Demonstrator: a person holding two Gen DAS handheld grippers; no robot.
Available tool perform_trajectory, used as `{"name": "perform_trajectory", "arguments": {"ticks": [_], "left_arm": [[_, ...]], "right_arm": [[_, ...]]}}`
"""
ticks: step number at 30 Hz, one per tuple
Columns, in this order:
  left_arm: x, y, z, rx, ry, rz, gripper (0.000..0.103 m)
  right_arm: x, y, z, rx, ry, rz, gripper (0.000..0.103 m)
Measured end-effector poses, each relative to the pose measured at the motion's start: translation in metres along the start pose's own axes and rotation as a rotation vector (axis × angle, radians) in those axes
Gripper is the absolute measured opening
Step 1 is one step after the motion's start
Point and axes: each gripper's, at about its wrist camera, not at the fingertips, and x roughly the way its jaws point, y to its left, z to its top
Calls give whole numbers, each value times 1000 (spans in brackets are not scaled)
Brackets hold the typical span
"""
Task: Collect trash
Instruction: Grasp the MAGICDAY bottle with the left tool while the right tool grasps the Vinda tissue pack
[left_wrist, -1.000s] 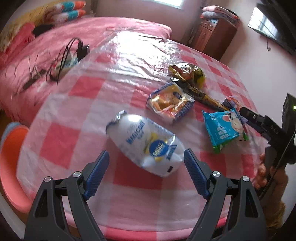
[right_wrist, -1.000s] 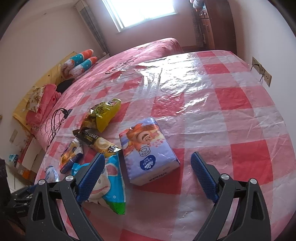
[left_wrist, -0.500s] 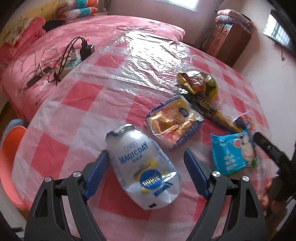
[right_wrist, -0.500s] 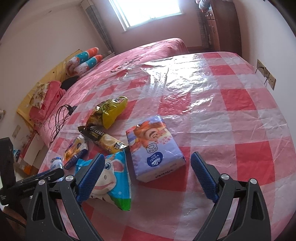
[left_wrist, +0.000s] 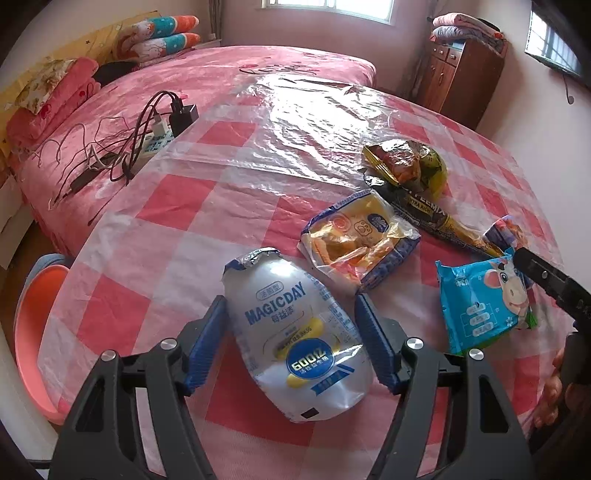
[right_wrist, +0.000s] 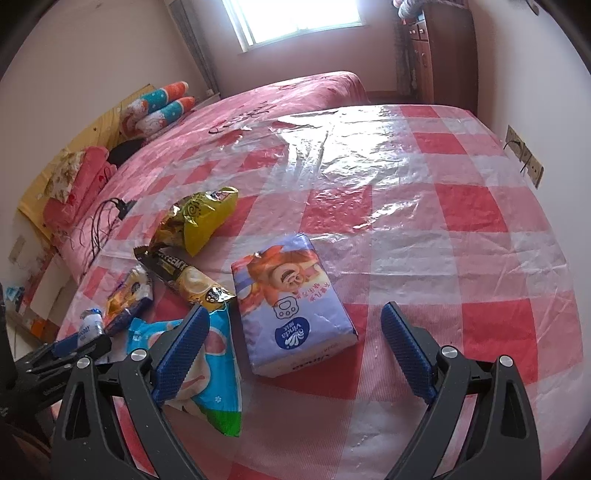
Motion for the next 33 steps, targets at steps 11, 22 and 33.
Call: {"name": "perform_trajectory", "arguments": {"ticks": [11, 22, 33], "left_arm": [[-2, -2, -5, -21, -35, 16, 70], [-5, 2, -10, 10, -72, -19, 69], [-8, 22, -12, -7, -92, -111, 59]], "right_arm": [[5, 1, 6, -57, 12, -35, 71], [5, 8, 5, -88, 15, -36, 57], [1, -5, 6, -15, 1, 41, 56]]}}
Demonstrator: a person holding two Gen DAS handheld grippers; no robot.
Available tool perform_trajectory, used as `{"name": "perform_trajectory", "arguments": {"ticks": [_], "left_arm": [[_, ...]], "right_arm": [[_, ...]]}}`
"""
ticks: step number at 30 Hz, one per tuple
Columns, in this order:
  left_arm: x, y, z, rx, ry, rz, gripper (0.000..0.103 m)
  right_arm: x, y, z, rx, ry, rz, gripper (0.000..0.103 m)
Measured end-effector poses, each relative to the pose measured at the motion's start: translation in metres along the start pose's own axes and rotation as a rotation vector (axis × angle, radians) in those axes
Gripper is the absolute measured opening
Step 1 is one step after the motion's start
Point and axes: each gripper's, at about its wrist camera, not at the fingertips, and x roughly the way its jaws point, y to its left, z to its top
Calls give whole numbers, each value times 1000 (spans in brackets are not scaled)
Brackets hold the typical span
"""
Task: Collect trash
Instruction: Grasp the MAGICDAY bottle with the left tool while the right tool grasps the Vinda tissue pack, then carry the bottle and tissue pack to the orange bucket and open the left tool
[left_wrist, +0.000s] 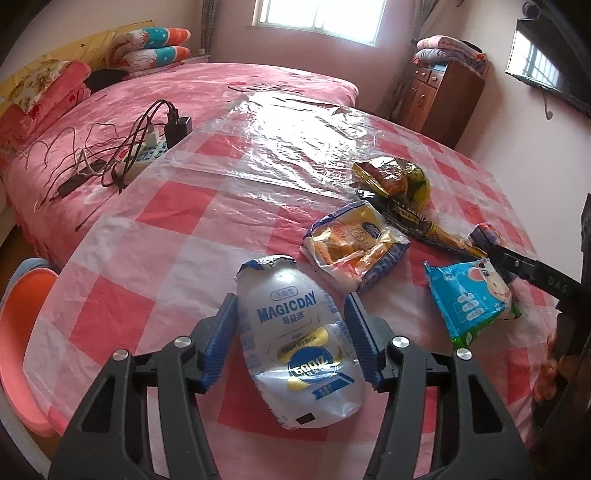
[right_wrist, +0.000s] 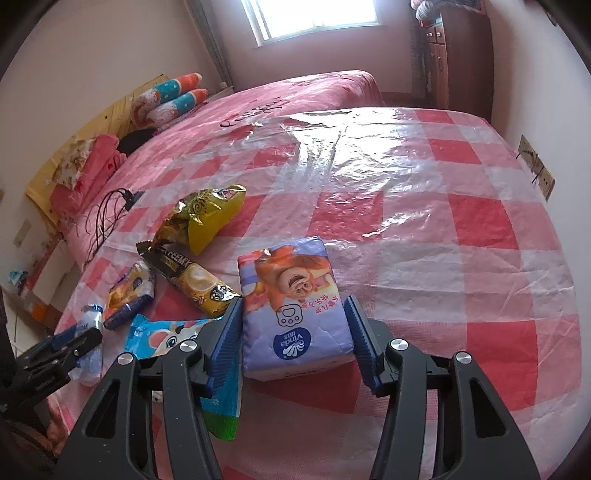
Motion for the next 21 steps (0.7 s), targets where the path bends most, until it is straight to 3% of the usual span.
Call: {"name": "perform_trajectory", "arguments": {"ticks": [6, 14, 19, 21], "left_arm": [[-2, 15, 2, -43, -9, -69, 49], [1, 24, 4, -37, -6, -127, 49], [1, 21, 4, 20, 16, -127, 55], [1, 17, 4, 54, 25, -116, 63]], "right_arm": [[-6, -3, -2, 83, -21, 31, 55], [-24, 12, 1, 79, -59, -20, 55], [-37, 26, 3, 59, -65, -28, 55], [-40, 31, 3, 53, -64, -27, 55]]}}
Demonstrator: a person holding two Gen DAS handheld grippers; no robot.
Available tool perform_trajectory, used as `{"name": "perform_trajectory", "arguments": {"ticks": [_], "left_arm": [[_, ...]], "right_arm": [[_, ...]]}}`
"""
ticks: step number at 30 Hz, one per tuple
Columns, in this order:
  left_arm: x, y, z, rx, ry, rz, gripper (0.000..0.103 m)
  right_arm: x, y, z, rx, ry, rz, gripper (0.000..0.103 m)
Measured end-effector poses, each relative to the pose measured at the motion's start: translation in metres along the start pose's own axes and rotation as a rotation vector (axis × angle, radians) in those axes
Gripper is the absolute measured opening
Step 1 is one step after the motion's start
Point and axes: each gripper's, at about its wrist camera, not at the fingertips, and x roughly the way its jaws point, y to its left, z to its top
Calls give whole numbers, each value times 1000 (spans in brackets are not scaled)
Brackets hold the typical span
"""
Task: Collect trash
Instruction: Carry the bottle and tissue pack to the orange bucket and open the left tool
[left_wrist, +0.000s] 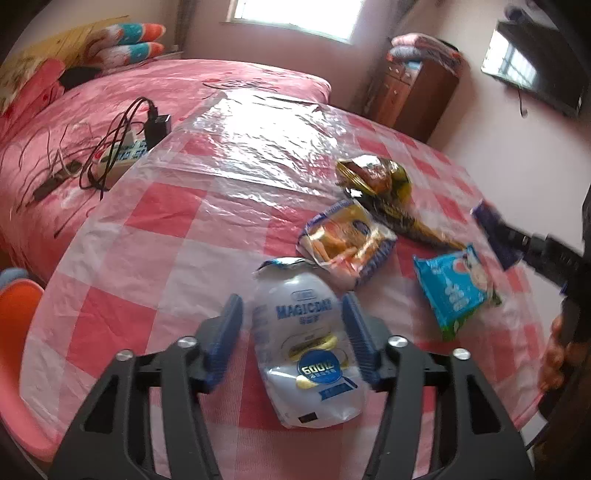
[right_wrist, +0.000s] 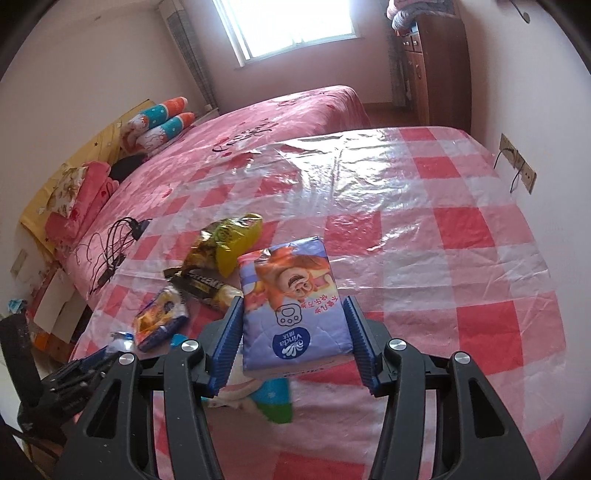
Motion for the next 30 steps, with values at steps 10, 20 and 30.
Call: {"name": "perform_trajectory", "arguments": {"ticks": [10, 20, 30], "left_arm": [[3, -18, -8, 145, 17, 61, 74], [-3, -18, -15, 175, -11, 84, 59], [-22, 29, -13, 7, -29, -16, 59]], "right_arm": [[-15, 33, -6, -57, 13, 5, 55], [-13, 57, -14, -66, 53, 44, 55], [-3, 91, -19, -96, 97, 132, 55]]}}
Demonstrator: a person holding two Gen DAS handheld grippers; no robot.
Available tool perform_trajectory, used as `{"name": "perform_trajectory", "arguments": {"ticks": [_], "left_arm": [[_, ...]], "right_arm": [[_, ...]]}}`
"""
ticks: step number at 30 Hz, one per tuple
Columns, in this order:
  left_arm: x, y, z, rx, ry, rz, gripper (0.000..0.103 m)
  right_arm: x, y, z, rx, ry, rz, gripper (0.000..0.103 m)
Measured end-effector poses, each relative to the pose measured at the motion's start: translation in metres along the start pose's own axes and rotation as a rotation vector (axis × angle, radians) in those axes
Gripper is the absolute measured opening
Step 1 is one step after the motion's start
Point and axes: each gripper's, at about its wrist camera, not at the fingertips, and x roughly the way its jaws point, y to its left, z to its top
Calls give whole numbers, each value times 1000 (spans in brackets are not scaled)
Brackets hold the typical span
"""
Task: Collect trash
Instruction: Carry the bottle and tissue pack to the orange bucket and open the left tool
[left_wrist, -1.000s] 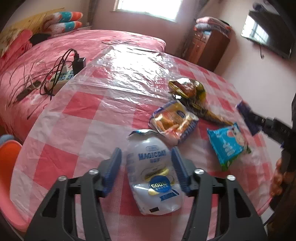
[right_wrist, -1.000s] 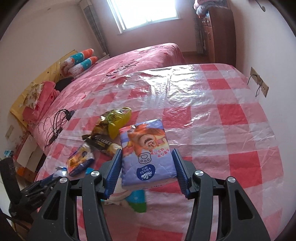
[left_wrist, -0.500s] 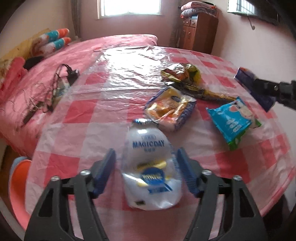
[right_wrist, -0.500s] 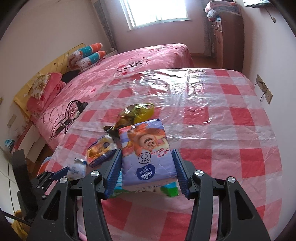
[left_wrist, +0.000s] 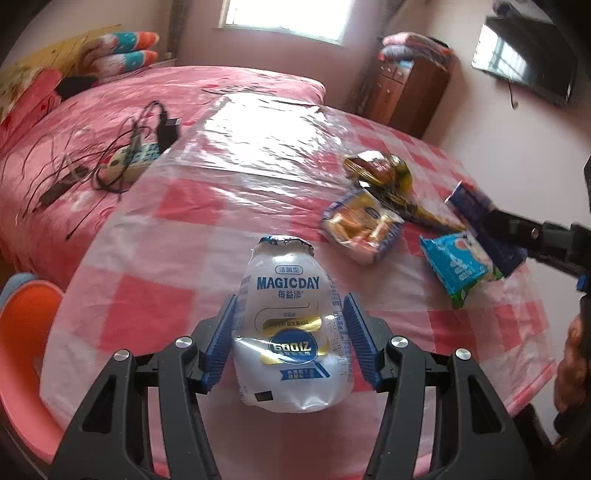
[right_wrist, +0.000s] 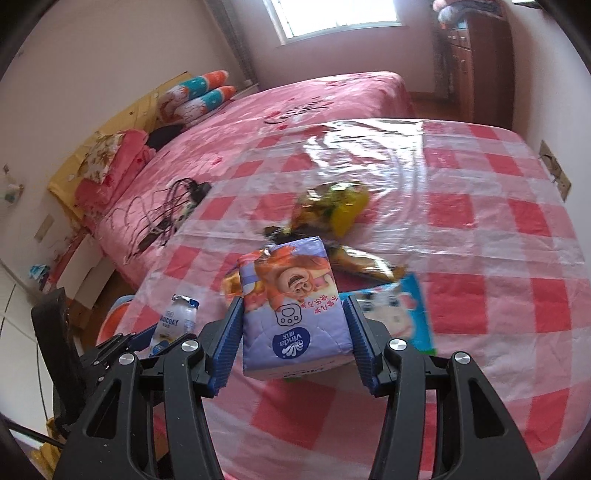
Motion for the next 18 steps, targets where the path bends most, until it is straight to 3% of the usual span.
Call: {"name": "perform_trajectory", "arguments": {"ticks": [8, 18], "left_arm": [[-35, 50, -1, -104, -67, 40, 59], [-74, 152, -21, -279, -126, 264, 59]], "right_arm": [[21, 57, 7, -87, 68, 145, 55], [71, 171, 11, -248, 199, 367, 55]]}}
